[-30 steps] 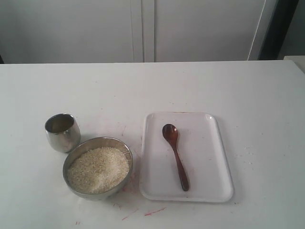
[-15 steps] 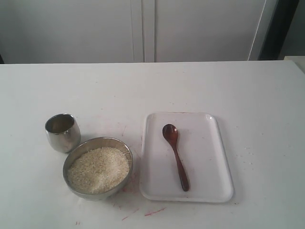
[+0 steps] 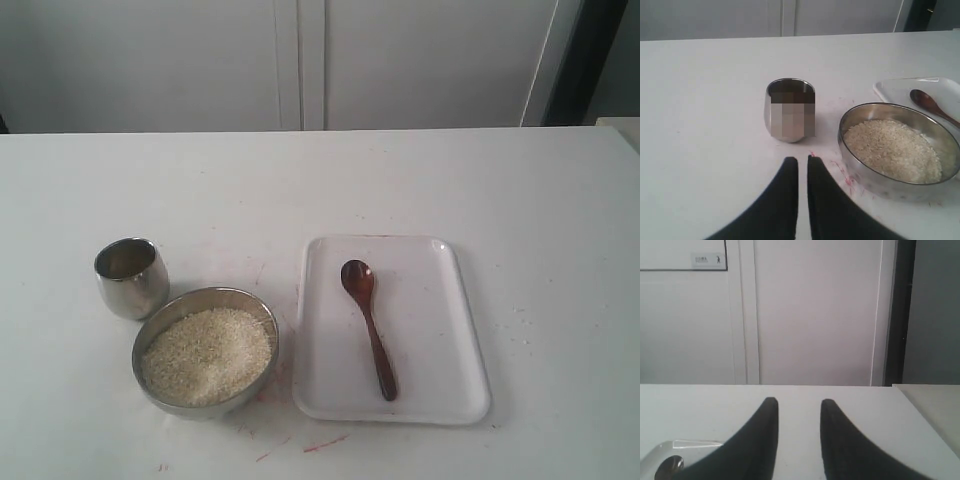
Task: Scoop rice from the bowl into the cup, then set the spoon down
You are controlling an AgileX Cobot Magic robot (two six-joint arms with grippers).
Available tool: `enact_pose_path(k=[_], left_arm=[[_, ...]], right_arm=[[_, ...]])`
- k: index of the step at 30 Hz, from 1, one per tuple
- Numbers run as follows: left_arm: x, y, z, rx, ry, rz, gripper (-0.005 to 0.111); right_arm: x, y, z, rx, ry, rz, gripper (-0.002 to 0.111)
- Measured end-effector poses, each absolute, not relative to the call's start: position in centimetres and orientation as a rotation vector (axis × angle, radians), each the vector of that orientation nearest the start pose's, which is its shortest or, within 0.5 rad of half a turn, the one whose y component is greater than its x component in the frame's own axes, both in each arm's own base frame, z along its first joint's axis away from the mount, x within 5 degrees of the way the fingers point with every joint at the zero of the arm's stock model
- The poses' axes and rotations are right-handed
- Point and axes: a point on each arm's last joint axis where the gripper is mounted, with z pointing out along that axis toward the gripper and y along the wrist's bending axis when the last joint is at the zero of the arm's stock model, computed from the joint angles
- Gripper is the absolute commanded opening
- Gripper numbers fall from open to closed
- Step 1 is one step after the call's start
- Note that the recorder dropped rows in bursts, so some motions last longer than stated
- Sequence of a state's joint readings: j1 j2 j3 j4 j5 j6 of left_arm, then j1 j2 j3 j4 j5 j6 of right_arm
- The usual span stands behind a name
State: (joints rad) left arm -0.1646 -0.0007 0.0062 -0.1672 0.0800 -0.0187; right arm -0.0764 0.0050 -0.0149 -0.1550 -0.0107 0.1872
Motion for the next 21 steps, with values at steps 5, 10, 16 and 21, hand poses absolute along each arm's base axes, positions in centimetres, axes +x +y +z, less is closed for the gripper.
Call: enact_pose_path(k=[5, 10, 16, 21], left_arm=[[5.6, -1.0, 20.4, -0.006, 1.575, -0.285, 0.014], [5.6, -1.0, 20.4, -0.006, 1.575, -0.285, 0.014], [5.6, -1.0, 20.4, -0.006, 1.575, -0.285, 0.014], [5.6, -1.0, 20.4, -0.006, 1.575, -0.285, 0.014]], right_arm=[[5.6, -0.5, 21.3, 0.054, 1.500, -0.069, 0.029], [5.6, -0.6, 20.3, 0.048, 1.608, -0.098, 0.029], [5.4, -0.8, 18.5, 0.075, 1.801, -0.111, 0.029], [5.3, -0.8, 18.3, 0.088, 1.824, -0.105, 0.029]])
